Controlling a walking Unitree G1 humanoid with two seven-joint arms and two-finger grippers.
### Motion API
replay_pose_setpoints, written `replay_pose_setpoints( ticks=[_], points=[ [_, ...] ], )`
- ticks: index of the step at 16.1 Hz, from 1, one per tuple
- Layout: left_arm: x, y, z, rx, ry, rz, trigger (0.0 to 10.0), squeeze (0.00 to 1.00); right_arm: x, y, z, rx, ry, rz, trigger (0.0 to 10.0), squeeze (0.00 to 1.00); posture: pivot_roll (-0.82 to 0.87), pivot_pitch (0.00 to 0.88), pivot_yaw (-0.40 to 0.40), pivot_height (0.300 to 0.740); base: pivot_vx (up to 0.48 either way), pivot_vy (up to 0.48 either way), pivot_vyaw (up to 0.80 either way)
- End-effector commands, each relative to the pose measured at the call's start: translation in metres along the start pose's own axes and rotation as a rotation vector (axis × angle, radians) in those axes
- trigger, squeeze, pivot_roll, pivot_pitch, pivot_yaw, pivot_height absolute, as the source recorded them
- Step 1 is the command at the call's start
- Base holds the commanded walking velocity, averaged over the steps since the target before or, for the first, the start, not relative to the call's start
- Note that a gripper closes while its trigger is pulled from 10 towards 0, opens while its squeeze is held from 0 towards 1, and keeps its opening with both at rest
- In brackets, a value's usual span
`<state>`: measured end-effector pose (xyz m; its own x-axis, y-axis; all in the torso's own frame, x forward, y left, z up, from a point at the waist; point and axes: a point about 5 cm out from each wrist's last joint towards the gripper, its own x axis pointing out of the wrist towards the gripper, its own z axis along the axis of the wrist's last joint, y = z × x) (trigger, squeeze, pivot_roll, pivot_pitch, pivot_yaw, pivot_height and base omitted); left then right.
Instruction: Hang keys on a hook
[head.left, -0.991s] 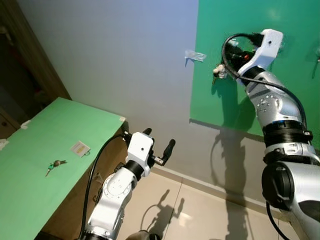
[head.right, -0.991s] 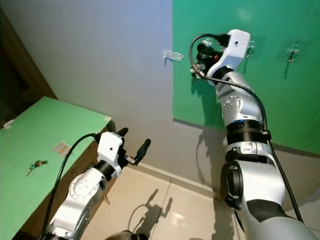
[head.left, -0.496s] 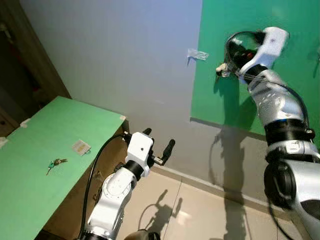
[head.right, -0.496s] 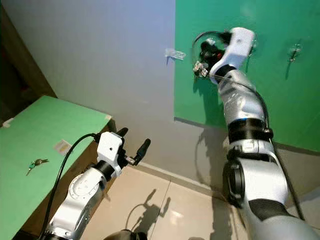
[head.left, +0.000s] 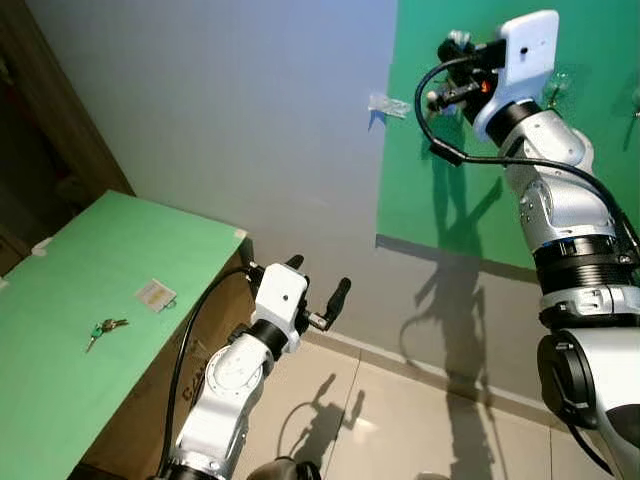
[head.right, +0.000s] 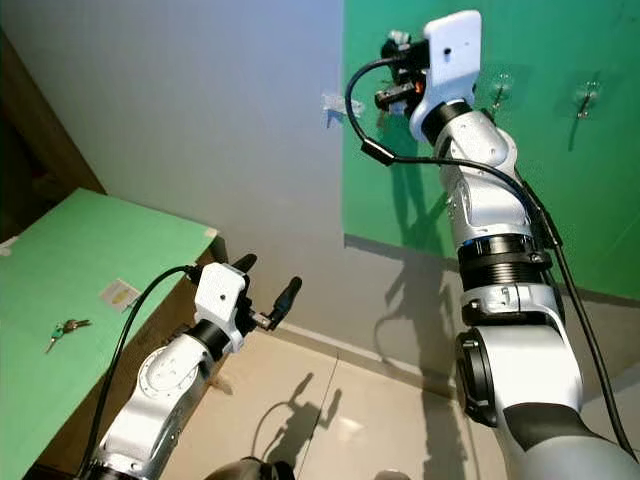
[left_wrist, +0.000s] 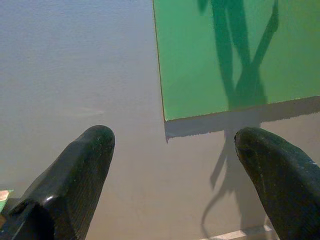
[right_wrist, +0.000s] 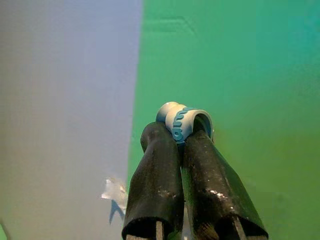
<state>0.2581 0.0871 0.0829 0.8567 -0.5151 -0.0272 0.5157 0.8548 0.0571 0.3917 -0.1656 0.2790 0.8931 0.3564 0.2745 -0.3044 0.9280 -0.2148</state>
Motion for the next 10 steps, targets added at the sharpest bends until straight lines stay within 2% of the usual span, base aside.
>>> replay_pose_setpoints(
  ticks=[1, 3, 10],
  points=[
    [0.0014, 0.0004, 0.0007, 0.014, 0.000, -0.004, 10.0, 0.00, -0.0014, -0.0014, 0.0045, 0.013, -0.020, 0.004, 0.0, 0.14, -0.21, 0.000, 0.099, 0.740, 0.000, 0.000, 0.00],
    [0.0020, 0.0004, 0.0006, 0.013, 0.000, -0.004, 10.0, 0.00, -0.0015, -0.0058, 0.0038, 0.099, -0.015, -0.018, 0.0, 0.13, -0.21, 0.000, 0.098, 0.740, 0.000, 0.000, 0.00],
    [0.0007, 0.0015, 0.0005, 0.012, 0.004, 0.002, 10.0, 0.00, -0.0005, -0.0088, 0.0015, 0.270, 0.005, -0.030, 0.0, 0.14, -0.20, 0.000, 0.099, 0.740, 0.000, 0.000, 0.00]
  ],
)
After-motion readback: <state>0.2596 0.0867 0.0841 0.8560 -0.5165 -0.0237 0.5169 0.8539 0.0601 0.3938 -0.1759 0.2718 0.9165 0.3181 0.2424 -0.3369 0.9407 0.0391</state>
